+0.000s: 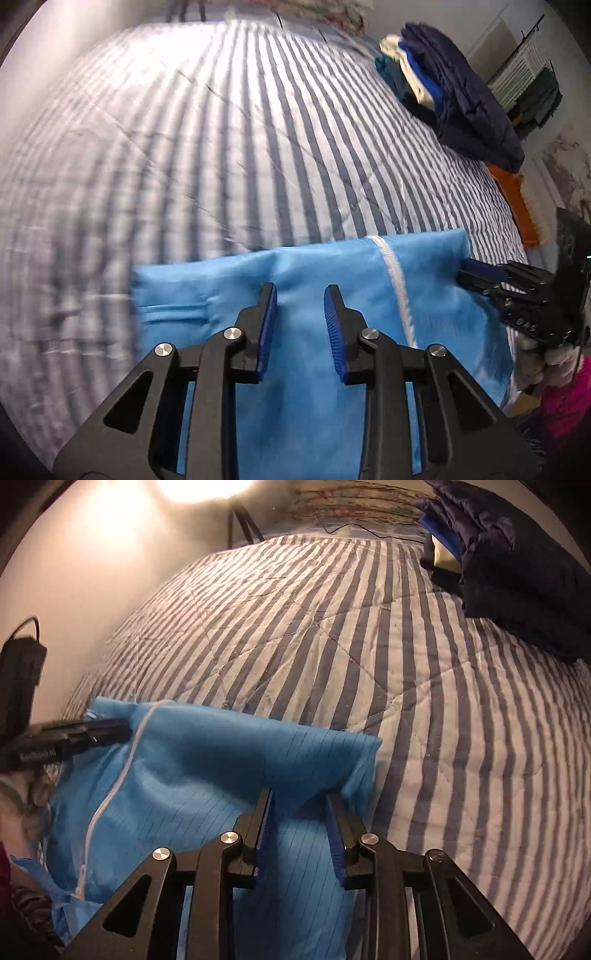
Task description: Fold large clothes
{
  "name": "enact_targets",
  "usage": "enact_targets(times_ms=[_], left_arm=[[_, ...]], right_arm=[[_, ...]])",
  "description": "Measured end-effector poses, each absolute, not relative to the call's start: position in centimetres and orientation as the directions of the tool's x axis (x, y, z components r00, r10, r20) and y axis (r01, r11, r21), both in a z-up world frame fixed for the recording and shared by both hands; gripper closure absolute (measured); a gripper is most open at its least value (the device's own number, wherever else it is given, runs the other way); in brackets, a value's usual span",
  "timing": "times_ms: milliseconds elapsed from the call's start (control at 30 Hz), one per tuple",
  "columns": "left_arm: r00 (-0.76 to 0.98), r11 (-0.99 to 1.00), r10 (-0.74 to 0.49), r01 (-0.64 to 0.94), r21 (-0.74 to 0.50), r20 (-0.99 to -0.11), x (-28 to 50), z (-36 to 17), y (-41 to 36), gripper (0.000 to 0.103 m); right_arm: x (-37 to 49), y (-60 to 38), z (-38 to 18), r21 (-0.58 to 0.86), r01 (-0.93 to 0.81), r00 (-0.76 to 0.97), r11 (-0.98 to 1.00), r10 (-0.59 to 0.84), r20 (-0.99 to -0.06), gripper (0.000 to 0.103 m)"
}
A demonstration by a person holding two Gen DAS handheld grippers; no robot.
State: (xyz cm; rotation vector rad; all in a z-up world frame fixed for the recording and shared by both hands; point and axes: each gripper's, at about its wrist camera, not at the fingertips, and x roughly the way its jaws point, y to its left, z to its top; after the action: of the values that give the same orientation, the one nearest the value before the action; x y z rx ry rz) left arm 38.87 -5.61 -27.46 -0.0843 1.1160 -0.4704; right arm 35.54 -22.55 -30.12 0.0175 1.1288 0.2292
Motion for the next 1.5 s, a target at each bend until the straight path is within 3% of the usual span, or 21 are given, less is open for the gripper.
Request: enact_targets(times_ms=[100, 267, 400, 500, 667, 800, 900, 967, 1000, 1233, 1333, 1400, 1500], left_arm=[[0.415, 0.906, -0.396, 0.32, -0.276, -0.819, 35.9, -24.4, -2.9, 0.074], [0.493, 0.897, -0.437, 0.3, -0.325, -0.752, 26.9, -20.2, 1.8, 0.074], [0.488, 0.883, -0.466, 0.31, -0.352, -0.738, 19.0, -20.8, 1.7, 0.074], [0.462, 0.89, -0.431, 0.357, -0.282, -0.775, 15.5, -22.2, -0.1, 0.074], [0.474, 0.89, -0.302, 0.45, -0.067, -0.827, 13.6, -24.6, -4.7, 0.074], [0.482, 0.895, -0.239, 0.445, 0.0, -0.843, 14.0, -26.2, -5.5, 0.074], [0.513, 0.893, -0.187, 0.444, 0.072, -0.838, 13.9, -27.0, -5.9, 0.074], [0.535, 0.886, -0.178, 0.452, 0.101, -0.826, 13.7, -27.3, -6.3, 0.08], [0.54, 0.884, -0.179, 0.455, 0.106, -0.822, 13.6, -27.5, -6.2, 0.093], [0.555, 0.867, -0.211, 0.486, 0.108, -0.805, 12.8, -27.2, -6.5, 0.102], [0.55, 0.871, -0.238, 0.486, 0.075, -0.8, 12.5, -26.8, -6.1, 0.103], [0.552, 0.87, -0.26, 0.489, 0.055, -0.793, 12.3, -26.4, -5.8, 0.103], [0.562, 0.864, -0.273, 0.5, 0.058, -0.781, 11.6, -26.0, -5.6, 0.103]], right_arm=[[33.9, -22.7, -27.5, 0.133, -0.192, 0.448, 0.972, 0.207, -0.87, 0.073], [29.3, -22.5, -23.5, 0.318, -0.268, 0.449, 0.909, 0.41, -0.794, 0.072], [25.6, -20.3, -23.4, 0.479, -0.327, 0.353, 0.815, 0.576, -0.737, 0.071], [24.1, -18.4, -25.9, 0.597, -0.321, 0.24, 0.735, 0.673, -0.699, 0.07], [23.4, -15.2, -29.8, 0.666, -0.256, 0.158, 0.701, 0.71, -0.686, 0.066], [24.1, -14.9, -30.6, 0.698, -0.208, 0.171, 0.685, 0.728, -0.664, 0.053], [24.5, -14.4, -30.9, 0.706, -0.191, 0.187, 0.682, 0.731, -0.656, 0.052], [24.7, -13.9, -31.0, 0.709, -0.19, 0.181, 0.679, 0.734, -0.655, 0.052], [25.0, -13.2, -31.1, 0.705, -0.195, 0.178, 0.682, 0.731, -0.658, 0.052], [25.2, -11.8, -32.0, 0.728, -0.121, 0.173, 0.674, 0.737, -0.653, 0.053], [25.5, -11.9, -32.9, 0.748, -0.071, 0.173, 0.66, 0.747, -0.642, 0.065], [25.6, -12.6, -33.6, 0.779, -0.018, 0.182, 0.627, 0.768, -0.614, 0.09], [25.8, -13.2, -34.1, 0.799, 0.024, 0.193, 0.6, 0.782, -0.593, 0.1]])
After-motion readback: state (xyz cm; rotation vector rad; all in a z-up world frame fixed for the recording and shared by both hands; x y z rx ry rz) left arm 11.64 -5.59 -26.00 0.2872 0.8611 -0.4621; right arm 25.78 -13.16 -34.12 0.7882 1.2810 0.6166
